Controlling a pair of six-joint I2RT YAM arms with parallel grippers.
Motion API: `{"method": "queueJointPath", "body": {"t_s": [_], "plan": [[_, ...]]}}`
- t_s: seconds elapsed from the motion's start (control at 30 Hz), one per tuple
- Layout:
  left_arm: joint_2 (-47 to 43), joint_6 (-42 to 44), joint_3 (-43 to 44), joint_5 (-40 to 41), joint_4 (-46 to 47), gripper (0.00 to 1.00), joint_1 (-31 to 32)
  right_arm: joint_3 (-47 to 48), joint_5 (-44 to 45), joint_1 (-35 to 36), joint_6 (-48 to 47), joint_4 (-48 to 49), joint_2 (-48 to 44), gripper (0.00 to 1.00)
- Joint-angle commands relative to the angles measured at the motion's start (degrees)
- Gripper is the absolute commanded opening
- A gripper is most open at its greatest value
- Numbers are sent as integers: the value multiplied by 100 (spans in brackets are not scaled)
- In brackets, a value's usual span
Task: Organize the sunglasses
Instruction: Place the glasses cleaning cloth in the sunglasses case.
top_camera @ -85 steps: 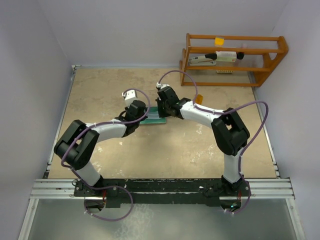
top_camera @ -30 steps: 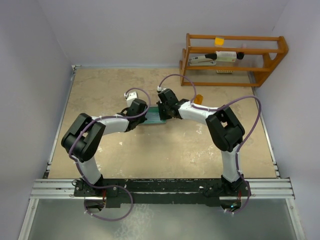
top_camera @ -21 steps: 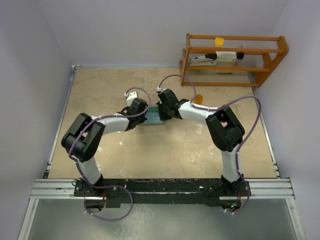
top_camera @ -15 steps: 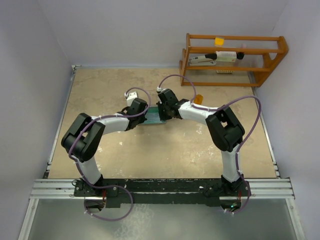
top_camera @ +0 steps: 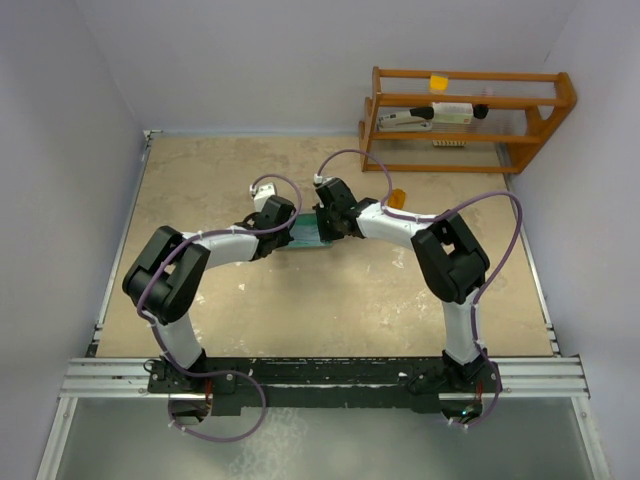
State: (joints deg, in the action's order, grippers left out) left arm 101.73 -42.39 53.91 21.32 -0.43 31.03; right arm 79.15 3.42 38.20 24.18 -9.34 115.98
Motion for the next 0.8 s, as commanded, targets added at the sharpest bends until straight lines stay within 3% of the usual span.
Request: {"method": "queueJointPath", "body": {"t_s": [0.0,0.77], "plan": [[-39,110,186,19,-142,0,-53,189,182,-34,-117,-228,-18,0],[15,3,100,-54,-317,0,-44,226,308,-30,-138,-342,-15,0]]}}
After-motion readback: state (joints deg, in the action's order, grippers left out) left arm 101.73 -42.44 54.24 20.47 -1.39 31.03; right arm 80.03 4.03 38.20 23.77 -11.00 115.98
